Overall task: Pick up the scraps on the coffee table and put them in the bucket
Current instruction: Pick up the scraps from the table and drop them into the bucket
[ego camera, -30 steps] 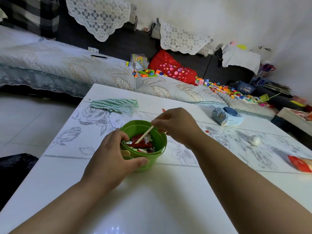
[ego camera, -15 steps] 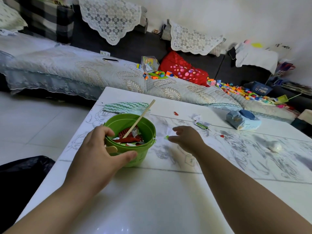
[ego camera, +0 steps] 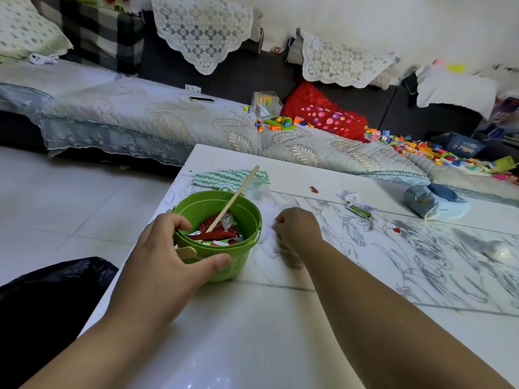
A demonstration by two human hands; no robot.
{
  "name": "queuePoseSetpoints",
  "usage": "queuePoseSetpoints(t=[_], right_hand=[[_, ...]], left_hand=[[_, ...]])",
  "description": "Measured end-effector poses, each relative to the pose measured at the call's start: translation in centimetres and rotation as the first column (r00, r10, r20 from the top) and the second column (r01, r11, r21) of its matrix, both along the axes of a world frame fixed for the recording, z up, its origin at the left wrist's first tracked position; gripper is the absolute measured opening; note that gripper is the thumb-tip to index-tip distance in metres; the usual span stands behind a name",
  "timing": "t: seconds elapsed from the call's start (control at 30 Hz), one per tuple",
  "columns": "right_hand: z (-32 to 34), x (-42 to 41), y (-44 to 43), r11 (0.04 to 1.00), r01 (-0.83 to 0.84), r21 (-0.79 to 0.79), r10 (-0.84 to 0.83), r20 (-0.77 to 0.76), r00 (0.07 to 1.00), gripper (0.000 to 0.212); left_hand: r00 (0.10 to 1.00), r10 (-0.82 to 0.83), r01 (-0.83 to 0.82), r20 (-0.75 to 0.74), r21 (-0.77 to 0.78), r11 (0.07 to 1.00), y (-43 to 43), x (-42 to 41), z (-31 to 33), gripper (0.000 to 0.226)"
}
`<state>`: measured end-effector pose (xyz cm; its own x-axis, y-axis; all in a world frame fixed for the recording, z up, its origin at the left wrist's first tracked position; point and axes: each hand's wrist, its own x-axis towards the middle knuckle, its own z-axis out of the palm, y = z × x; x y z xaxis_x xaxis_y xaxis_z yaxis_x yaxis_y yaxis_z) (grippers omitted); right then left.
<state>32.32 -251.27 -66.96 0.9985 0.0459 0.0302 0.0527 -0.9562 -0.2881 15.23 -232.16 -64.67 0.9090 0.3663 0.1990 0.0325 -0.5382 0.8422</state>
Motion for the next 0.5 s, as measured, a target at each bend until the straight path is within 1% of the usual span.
queuePoseSetpoints(t=[0.07,0.1,0.2,0.3,0.37,0.43,0.5], right_hand=[[0.1,0.1,-0.6,1.0,0.019,0.0,-0.019,0.025,1.0,0.016],[0.2,0.0,-1.0,0.999,0.028,0.025,-0.029,0.032,0.999,0.015],[0.6,-0.5,-2.4,0.974,0.081,0.21,-0.09,0.03,0.995,0.007],[1.8,-1.5,-3.8,0.889,0.114,0.444,-0.144,0.033,0.989,0.013],[3.1,-2.4,-4.5,0.816,0.105,0.568,-0.162,0.05,0.986,0.013],[4.6,-3.4,-5.0,0.752,0.091,0.653,-0.172,0.062,0.983,0.013],[6.3,-4.4,-5.2,0.714,0.07,0.696,-0.164,0.069,0.984,0.015]], left_hand=[[1.0,0.001,-0.001,-0.005,-0.001,1.0,0.1,-0.1,0.0,0.058],[1.0,0.0,0.0,-0.007,-0.002,1.0,0.1,-0.2,0.1,0.058],[1.0,-0.008,0.008,-0.006,0.001,1.0,0.2,-0.3,0.1,0.058],[1.0,-0.017,0.017,-0.008,0.007,1.0,0.1,-0.4,-0.1,0.058],[1.0,-0.022,0.022,-0.012,0.008,1.0,0.1,-0.4,-0.2,0.059],[1.0,-0.026,0.026,-0.015,0.012,1.0,0.0,-0.5,-0.3,0.059],[0.999,-0.034,0.034,-0.013,0.016,0.999,-0.1,-0.6,-0.3,0.059]])
